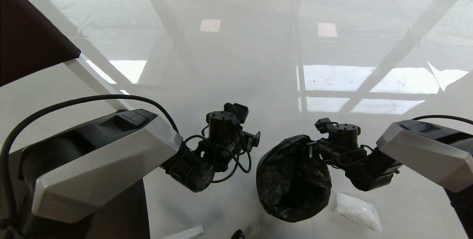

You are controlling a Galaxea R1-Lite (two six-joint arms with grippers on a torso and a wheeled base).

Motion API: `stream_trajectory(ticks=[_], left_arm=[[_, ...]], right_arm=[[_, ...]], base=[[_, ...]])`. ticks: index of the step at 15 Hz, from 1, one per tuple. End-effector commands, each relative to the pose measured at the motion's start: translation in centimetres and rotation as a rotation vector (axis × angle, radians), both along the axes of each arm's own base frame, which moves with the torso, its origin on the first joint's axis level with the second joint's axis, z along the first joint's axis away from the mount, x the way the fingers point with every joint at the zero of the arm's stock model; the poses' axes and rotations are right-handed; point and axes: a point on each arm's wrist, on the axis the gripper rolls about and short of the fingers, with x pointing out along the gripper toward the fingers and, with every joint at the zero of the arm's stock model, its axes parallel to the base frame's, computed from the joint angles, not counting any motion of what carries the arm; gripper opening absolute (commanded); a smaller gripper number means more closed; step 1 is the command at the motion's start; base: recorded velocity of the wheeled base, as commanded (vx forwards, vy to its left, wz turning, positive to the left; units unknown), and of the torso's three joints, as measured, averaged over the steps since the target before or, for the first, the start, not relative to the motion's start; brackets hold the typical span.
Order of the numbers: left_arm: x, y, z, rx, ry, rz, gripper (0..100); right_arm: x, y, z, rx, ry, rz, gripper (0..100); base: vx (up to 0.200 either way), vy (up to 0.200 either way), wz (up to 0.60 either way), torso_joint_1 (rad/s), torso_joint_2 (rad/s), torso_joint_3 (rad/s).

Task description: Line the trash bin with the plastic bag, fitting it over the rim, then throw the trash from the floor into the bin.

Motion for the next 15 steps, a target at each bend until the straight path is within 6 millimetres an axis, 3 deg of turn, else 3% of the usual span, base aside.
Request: stream_trajectory(ticks=[1,6,8,10,12,13,15], left_arm=[[0.1,0.0,-0.2,0.003,0.003,0.001,100],[0.0,0.0,-0.2,0.003,0.003,0.001,100],[0.0,0.0,-0.1,-0.001,0.001,0.001,100],[0.0,0.0,-0.1,0.001,0.005,0.001,100],[0.0,-0.1,-0.5,0.006,0.011,-0.001,100],[0.0,-0.1,-0.6,0.006,0.014,0.000,100],[0.0,-0.1,-0.6,0.008,0.014,-0.001,100]], right_arm=[[0.1,0.2,-1.8,-0.011,0.033,0.004,0],[-0.5,-0.8,-2.7,-0.027,0.071,-0.014,0],[-0.9,-1.3,-0.9,-0.006,0.038,-0.019,0],[-2.7,-1.6,1.6,0.018,0.045,0.018,0],[-3.6,-1.6,1.8,0.014,0.058,0.024,0],[-3.8,-1.7,1.7,0.012,0.064,0.024,100],[-4.2,-1.9,1.4,0.006,0.075,0.023,100]], base=[[0.000,0.000,0.00,0.000,0.00,0.000],[0.000,0.000,0.00,0.000,0.00,0.000],[0.000,0.000,0.00,0.000,0.00,0.000],[0.000,0.000,0.00,0.000,0.00,0.000],[0.000,0.000,0.00,0.000,0.00,0.000],[0.000,0.000,0.00,0.000,0.00,0.000],[0.000,0.000,0.00,0.000,0.00,0.000]])
